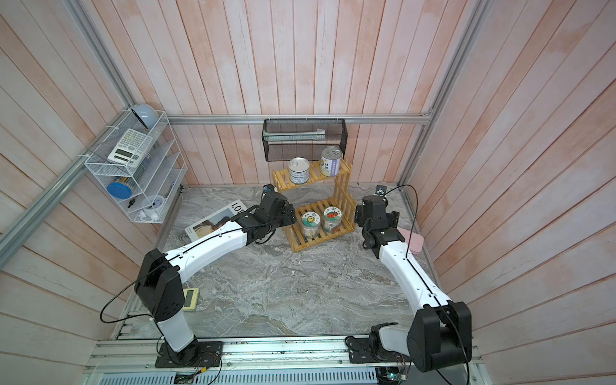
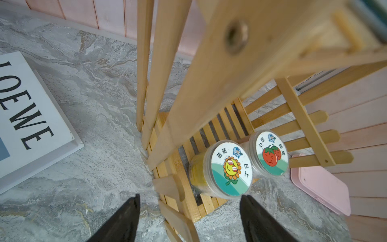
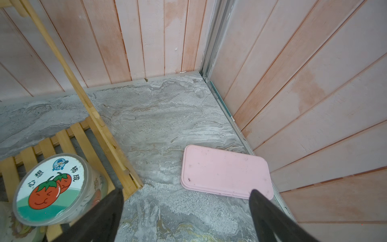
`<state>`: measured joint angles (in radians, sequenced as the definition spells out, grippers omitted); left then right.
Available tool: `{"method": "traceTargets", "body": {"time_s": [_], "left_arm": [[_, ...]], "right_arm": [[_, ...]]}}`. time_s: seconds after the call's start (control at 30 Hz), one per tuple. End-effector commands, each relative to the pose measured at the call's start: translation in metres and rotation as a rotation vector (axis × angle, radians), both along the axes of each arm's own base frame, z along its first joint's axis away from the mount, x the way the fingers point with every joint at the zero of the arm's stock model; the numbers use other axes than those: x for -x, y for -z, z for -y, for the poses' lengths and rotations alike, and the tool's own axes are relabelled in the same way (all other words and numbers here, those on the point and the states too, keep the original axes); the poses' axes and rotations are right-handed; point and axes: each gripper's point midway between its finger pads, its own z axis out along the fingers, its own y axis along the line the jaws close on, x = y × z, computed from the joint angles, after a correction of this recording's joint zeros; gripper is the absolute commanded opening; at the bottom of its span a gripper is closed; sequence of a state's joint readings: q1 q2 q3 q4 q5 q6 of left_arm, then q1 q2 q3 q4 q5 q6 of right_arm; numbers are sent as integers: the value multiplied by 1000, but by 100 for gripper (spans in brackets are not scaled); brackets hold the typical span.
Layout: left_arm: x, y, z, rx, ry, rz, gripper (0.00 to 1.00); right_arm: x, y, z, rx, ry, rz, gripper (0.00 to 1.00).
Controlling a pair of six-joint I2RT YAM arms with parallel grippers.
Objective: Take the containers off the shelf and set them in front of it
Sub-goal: Move the shelf to the center of the board.
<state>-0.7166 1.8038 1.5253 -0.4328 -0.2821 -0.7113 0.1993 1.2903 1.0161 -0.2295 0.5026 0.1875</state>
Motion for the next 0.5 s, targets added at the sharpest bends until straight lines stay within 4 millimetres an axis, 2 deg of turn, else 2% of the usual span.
{"method": "traceTargets", "body": {"time_s": [0.0,0.37,0.47], "left_arm": [[4,6,5,12,-11,-55,78],[5,32,13,3,-5,-127,68],[5,38,14,4,-9,-142,62]], "right_arm": [[0,1,0,-20,2,-32,98],[-11,14,0,-52,-5,-103,98],[-11,16,-1,-61,-9,-104,98]]}}
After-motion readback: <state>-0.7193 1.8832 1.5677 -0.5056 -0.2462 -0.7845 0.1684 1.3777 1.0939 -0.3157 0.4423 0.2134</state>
